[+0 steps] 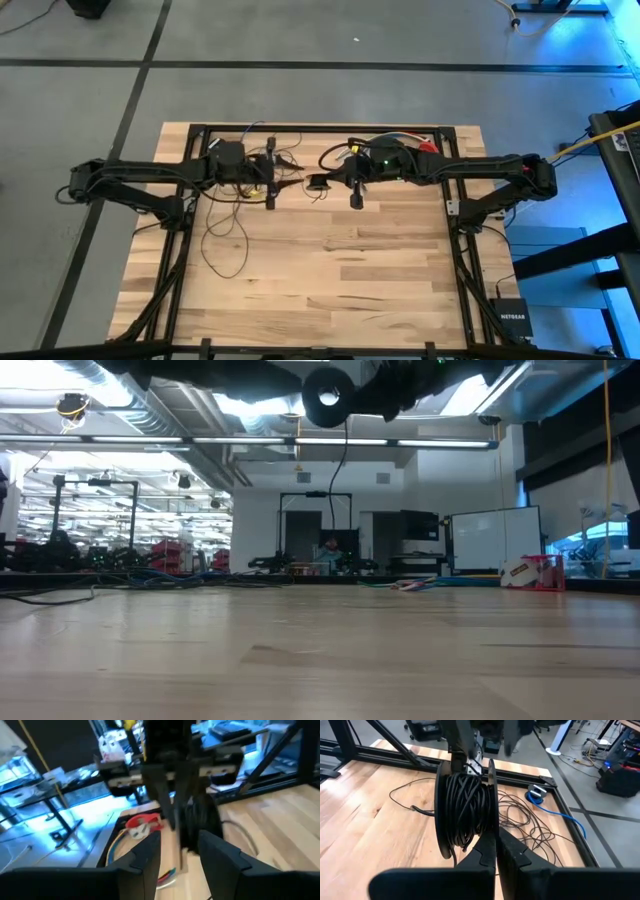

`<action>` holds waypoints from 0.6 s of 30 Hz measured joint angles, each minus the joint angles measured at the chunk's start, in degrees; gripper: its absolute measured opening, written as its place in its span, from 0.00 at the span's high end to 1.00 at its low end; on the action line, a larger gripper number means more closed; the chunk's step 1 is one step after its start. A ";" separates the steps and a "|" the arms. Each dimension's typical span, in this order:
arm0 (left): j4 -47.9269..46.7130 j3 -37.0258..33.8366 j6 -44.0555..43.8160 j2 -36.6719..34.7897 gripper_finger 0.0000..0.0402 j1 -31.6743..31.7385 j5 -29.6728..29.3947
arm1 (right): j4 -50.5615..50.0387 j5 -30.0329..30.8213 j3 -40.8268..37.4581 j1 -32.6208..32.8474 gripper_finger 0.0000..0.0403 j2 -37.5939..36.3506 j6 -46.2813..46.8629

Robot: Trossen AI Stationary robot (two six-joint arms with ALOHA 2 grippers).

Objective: Coiling cords

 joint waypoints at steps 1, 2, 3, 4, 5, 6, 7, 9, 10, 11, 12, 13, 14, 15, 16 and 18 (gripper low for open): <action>0.47 0.00 -0.35 0.11 0.69 0.49 0.32 | -0.06 0.00 0.00 0.00 1.00 0.00 0.00; 1.03 0.02 -0.99 0.18 0.69 1.00 0.61 | -0.06 0.00 0.00 0.00 1.00 0.00 0.00; 1.19 0.02 -1.35 0.19 0.69 1.58 1.52 | -0.04 0.00 0.00 0.00 1.00 0.00 0.00; 0.99 0.04 -1.59 0.29 0.69 2.03 3.29 | -0.04 0.00 0.00 0.00 1.00 0.00 -0.01; 0.92 0.02 -1.93 0.55 0.69 2.35 5.18 | -0.04 0.00 0.00 0.00 1.00 0.00 -0.02; 0.96 0.02 -2.26 0.70 0.69 2.57 6.73 | -0.04 0.00 0.00 0.00 1.00 0.00 -0.04; 0.96 0.00 -2.52 0.70 0.69 2.68 7.28 | -0.03 0.00 0.00 0.00 1.00 0.00 -0.04; 1.04 0.00 -2.75 0.70 0.69 2.91 7.69 | 0.08 -0.24 0.00 0.00 1.00 0.00 -0.20; 1.15 0.00 -2.74 0.99 0.69 3.10 7.74 | 0.16 -0.83 0.00 0.00 1.00 0.00 -0.69; 1.25 0.00 -2.70 1.18 0.69 3.19 7.68 | 0.18 -1.62 0.00 0.00 1.00 0.00 -1.12; 1.18 0.00 -2.42 1.56 0.69 3.25 7.52 | 0.22 -2.09 0.00 0.00 1.00 0.00 -1.28; 1.27 0.00 -1.53 2.13 0.69 3.21 7.36 | 0.44 -2.31 0.00 0.00 1.00 0.00 -1.29; 1.53 0.00 -0.57 2.58 0.69 3.10 7.30 | 0.79 -2.38 0.00 0.00 1.00 0.00 -1.25; 1.98 0.00 0.66 3.03 0.69 3.01 7.20 | 0.86 -2.51 0.00 0.00 1.00 0.00 -1.13; 2.69 0.00 1.53 3.44 0.69 2.97 7.19 | 0.99 -2.84 0.00 0.02 1.00 0.00 -1.12; 4.25 0.00 2.59 4.20 0.69 2.93 6.92 | 1.64 -3.16 0.00 0.02 1.00 0.00 -1.12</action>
